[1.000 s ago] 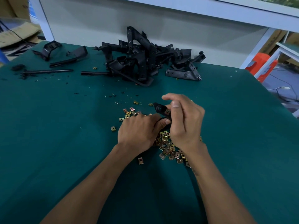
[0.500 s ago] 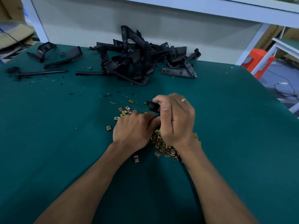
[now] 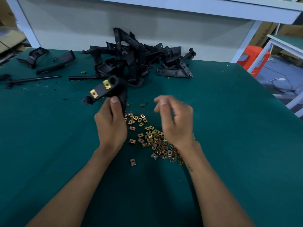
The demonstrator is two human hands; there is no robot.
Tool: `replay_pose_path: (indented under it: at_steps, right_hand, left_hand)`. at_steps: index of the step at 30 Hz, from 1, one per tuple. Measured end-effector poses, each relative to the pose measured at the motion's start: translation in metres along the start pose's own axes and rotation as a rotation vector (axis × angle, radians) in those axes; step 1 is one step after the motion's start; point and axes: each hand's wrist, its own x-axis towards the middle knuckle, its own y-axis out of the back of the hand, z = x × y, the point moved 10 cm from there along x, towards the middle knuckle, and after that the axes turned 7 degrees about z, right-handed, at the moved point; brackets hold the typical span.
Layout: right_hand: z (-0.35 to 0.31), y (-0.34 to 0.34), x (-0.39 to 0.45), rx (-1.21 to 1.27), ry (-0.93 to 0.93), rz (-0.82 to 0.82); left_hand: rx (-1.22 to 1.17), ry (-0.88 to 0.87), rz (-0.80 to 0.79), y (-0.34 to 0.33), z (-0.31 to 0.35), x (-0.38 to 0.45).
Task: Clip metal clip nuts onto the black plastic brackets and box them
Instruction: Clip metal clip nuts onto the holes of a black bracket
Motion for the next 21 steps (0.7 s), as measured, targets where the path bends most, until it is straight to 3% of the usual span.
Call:
replay_pose_path:
  at_steps: [4,7,9,12,16,21]
  right_hand:
    - [-0.018,-0.060,-0.030,-0.078,-0.092,-0.456]
    - [-0.036,-0.072,-0.043,-0.075,-0.133,-0.462]
    - [-0.042,-0.066,-0.050,-0.083,-0.174,-0.432]
    - [-0.037,-0.026,-0.056,-0.039,-0.300,-0.284]
    - [-0.009,0.072,-0.085,0.080,-0.585,0.108]
    - [0.011,0.199,-0.167,0.501,-0.832,0.592]
  left_hand:
    - [-0.480,0.344,0.031,-0.002,-0.018,0.003]
    - [-0.636,0.501,-0.030,-0.016,-0.024,-0.006]
    - [-0.653,0.506,-0.095,-0.026,-0.021,-0.012]
    - [-0.632,0.380,-0.319,-0.052,-0.001,-0.029]
    - [-0.429,0.077,-0.836,-0.104,0.063,-0.104]
    - [-0.502,-0.012,-1.384,-0.147,0.157,-0.253]
